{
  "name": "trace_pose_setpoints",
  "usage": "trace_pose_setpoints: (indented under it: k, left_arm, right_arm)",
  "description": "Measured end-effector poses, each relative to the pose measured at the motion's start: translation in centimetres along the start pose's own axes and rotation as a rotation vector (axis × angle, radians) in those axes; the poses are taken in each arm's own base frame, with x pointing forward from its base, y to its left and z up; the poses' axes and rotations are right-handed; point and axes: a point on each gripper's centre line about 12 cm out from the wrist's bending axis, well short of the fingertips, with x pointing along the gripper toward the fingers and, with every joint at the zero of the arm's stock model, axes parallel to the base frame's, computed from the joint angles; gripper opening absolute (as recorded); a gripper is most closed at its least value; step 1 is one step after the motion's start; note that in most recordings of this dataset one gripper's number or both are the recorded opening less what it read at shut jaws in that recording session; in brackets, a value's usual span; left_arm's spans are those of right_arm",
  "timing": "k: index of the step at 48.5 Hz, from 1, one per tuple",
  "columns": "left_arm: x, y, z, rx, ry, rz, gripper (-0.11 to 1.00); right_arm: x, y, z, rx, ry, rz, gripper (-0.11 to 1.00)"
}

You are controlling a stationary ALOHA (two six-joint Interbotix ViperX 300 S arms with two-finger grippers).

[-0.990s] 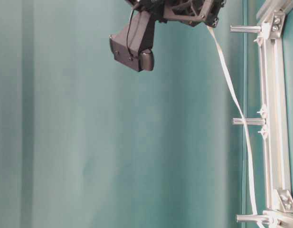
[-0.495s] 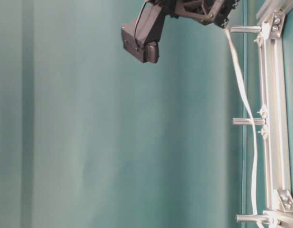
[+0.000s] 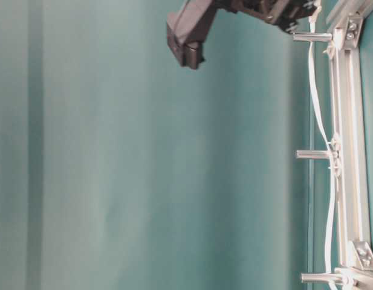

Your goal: Move the cable alternately left and right between 8 pins so it hooks onto each one.

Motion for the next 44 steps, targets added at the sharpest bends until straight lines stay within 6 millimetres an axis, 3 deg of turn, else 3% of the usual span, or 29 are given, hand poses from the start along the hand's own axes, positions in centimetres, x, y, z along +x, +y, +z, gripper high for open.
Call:
trace_pose_setpoints:
  k: [22, 44]
  left_arm:
    - [0.0, 0.0, 0.0, 0.0, 0.0, 0.0, 0.75]
    - [0.0, 0.0, 0.0, 0.0, 0.0, 0.0, 0.75]
  right_arm:
    - [-0.2, 0.7, -2.3, 0.109, 0.086, 0.073, 0.09]
    - [-0.3, 2.2, -2.2, 0.139, 0.063, 0.206, 0.09]
